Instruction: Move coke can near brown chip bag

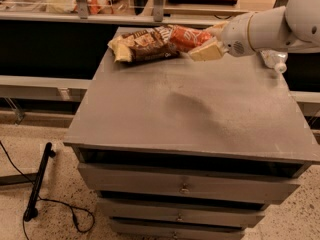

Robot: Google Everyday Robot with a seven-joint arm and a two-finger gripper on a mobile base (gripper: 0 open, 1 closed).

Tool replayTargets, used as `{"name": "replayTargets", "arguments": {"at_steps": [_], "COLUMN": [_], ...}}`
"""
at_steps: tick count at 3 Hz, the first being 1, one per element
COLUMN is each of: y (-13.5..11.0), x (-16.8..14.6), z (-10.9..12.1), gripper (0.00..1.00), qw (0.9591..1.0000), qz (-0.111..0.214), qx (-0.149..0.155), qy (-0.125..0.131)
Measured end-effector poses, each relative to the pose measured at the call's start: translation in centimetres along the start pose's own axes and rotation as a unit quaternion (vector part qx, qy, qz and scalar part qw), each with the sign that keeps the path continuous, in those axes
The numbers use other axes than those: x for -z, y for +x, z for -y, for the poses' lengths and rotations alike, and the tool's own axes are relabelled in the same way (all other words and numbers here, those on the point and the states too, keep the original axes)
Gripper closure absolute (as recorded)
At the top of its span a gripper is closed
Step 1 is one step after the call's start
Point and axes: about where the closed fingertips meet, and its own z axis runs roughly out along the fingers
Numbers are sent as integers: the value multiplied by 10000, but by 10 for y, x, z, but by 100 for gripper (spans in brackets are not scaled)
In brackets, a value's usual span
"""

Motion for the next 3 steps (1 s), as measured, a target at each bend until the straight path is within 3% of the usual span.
{"name": "replayTargets", "arguments": {"at_steps": [1,3], "y": [3,35], "x": [-24,-67], "z": [15,52], "gripper": [100,100], "qw": [9997,9974], "qz": [-35,-499], "qx": [117,222], "qy": [218,466]}}
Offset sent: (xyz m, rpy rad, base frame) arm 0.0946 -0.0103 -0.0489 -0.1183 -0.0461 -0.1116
